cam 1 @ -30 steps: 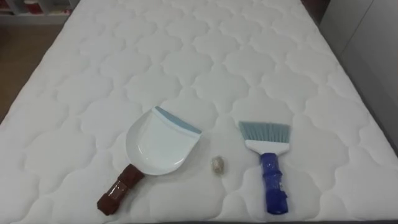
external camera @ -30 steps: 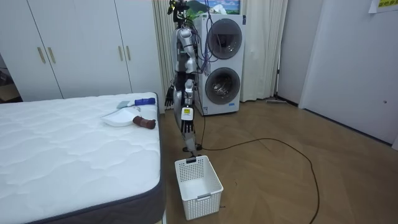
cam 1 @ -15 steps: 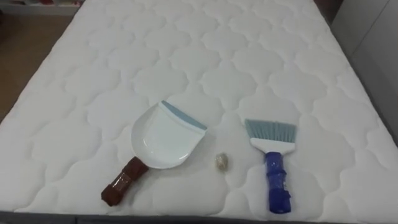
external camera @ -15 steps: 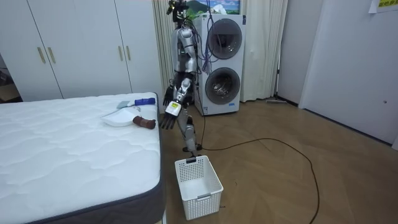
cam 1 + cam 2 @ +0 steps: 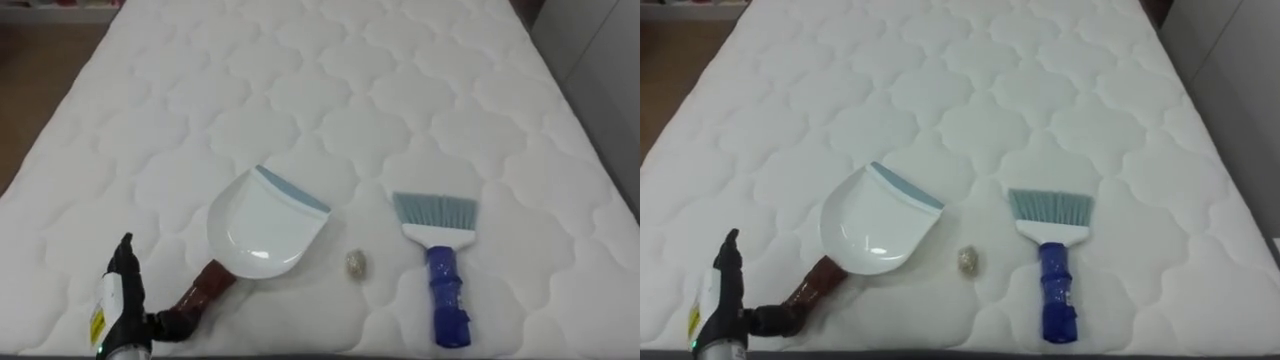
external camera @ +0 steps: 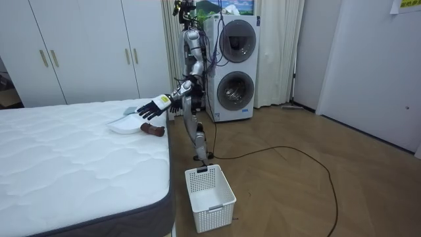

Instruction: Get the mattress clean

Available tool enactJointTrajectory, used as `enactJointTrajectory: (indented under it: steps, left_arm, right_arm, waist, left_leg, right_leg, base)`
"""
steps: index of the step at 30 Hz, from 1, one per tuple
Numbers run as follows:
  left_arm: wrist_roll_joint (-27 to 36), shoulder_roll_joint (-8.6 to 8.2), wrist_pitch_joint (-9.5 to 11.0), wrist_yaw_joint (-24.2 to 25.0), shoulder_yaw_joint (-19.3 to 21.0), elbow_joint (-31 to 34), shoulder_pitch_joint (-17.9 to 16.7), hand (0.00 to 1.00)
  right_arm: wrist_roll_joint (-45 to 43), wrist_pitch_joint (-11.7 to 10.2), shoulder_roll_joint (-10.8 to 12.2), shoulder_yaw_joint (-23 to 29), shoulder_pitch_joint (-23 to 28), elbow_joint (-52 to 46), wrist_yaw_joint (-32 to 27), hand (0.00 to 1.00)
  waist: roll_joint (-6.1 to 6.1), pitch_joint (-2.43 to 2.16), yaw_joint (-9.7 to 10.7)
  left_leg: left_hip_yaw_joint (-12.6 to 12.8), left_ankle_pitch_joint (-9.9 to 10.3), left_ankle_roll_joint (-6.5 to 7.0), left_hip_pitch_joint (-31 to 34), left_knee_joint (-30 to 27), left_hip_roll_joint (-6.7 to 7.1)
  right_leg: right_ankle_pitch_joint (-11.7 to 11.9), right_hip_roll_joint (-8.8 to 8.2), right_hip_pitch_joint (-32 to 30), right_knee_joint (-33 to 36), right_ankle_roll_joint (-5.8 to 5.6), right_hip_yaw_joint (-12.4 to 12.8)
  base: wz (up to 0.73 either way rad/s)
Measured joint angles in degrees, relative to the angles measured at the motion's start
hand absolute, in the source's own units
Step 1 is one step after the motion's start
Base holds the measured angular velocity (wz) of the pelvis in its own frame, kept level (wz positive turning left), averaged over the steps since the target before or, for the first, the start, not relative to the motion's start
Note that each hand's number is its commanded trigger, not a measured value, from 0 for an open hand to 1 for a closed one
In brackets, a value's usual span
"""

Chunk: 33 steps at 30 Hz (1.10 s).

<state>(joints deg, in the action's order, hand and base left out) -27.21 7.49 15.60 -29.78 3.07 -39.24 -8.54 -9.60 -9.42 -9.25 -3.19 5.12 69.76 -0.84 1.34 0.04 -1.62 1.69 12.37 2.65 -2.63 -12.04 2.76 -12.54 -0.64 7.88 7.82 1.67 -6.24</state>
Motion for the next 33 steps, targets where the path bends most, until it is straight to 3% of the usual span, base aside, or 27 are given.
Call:
enactJointTrajectory:
  steps: [9,16,22,33]
  left_arm:
    - [0.56,1.13,0.83,-0.96,-3.73,0.32,2.67,0.0]
    - [0.69,1.16,0.46,0.25,-6.65,-1.04,2.72,0.0]
    - [0.71,1.45,-0.21,0.35,-8.58,-1.79,2.73,0.0]
    - [0.68,1.44,-0.35,0.25,-9.01,-11.69,5.88,0.0]
  right_arm:
    - [-0.38,0.29,-0.21,-0.55,-0.28,0.09,1.01,0.0]
    - [0.69,0.8,-0.19,-2.41,-0.92,0.08,0.99,0.0]
    - [0.7,0.82,-0.01,-2.47,-2.47,1.4,0.11,0.0]
    - [1.82,0.81,-0.01,-2.39,-3.37,1.56,-0.53,0.0]
  waist:
    - [0.82,0.49,1.12]
    - [1.37,0.22,1.55]
    - [1.18,0.13,2.64]
    - [0.37,0.17,3.56]
  left_leg:
    - [-0.01,-0.01,0.01,0.15,-0.05,0.05]
    - [0.6,-0.01,0.01,1.41,-0.26,0.03]
    - [0.42,-0.01,0.02,2.71,-0.59,-0.01]
    - [-0.11,-0.09,0.04,5.04,-0.76,-0.1]
  right_leg:
    - [0.0,-0.02,-0.05,0.11,-0.01,-0.36]
    - [0.02,0.01,-1.53,0.38,-0.01,-0.19]
    - [0.02,-0.04,-2.64,0.45,-0.02,-0.23]
    - [0.02,-0.03,-5.02,0.8,-0.02,-0.8]
  base:
    - [0.0]
    - [-0.02]
    - [0.0]
    - [0.02]
